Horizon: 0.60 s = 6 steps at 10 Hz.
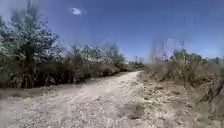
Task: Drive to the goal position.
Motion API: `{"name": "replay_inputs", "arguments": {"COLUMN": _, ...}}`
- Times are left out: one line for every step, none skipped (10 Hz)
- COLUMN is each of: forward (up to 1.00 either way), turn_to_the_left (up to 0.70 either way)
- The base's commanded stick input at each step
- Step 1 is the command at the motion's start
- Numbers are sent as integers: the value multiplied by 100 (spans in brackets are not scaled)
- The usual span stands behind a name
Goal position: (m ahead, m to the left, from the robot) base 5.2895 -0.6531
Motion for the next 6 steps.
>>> {"name": "replay_inputs", "arguments": {"forward": 70, "turn_to_the_left": 0}}
{"name": "replay_inputs", "arguments": {"forward": 70, "turn_to_the_left": 0}}
{"name": "replay_inputs", "arguments": {"forward": 70, "turn_to_the_left": 0}}
{"name": "replay_inputs", "arguments": {"forward": 70, "turn_to_the_left": 0}}
{"name": "replay_inputs", "arguments": {"forward": 70, "turn_to_the_left": 0}}
{"name": "replay_inputs", "arguments": {"forward": 70, "turn_to_the_left": 0}}
